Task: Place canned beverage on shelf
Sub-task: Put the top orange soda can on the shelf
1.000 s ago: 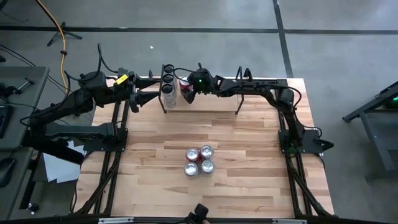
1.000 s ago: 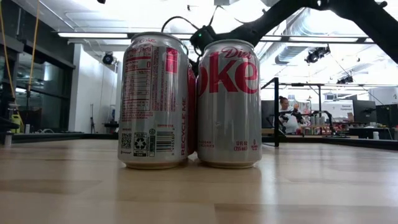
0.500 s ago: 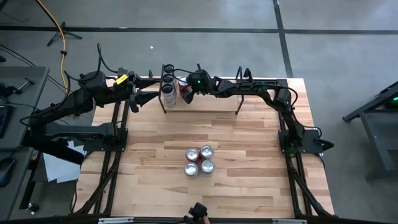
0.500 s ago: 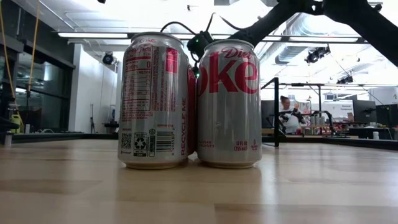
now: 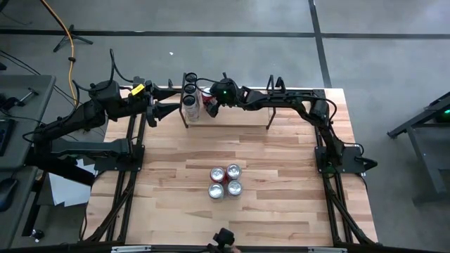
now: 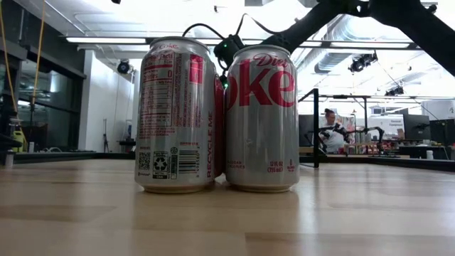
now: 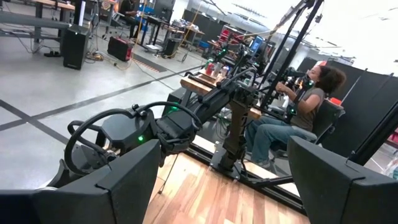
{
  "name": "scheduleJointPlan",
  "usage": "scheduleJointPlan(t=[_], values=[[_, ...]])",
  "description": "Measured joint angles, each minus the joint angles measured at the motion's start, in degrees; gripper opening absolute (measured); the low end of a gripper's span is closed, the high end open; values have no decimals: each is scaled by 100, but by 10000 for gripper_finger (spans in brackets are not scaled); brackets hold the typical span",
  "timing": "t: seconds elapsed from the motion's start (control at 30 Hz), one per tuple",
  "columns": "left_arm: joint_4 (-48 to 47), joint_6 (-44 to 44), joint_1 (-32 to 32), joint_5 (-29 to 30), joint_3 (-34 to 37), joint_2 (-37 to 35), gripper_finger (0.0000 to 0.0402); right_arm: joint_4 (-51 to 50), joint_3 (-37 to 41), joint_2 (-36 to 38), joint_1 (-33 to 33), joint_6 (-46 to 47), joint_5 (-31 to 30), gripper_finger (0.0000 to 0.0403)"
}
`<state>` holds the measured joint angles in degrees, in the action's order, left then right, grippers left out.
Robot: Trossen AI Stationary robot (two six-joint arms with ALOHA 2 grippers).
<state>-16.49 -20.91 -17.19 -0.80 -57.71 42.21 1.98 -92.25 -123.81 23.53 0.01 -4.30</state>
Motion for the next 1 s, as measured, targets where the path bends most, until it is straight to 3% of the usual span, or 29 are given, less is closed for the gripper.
scheduleJointPlan(t=[0.4,0.6,0.8,1.0], values=[[0,2,-2,0,0,1,304,98,-4,2,10,2,23,357],[-1,2,-2,-1,0,0,304,-179,-342,2,17,-4,424,391],[-2,4,-1,-7,0,-1,304,-1379,-1089,2,39,-530,-39,391],[-4,7,-2,-7,0,-1,304,-2761,-2111,2,123,-1260,7,390]])
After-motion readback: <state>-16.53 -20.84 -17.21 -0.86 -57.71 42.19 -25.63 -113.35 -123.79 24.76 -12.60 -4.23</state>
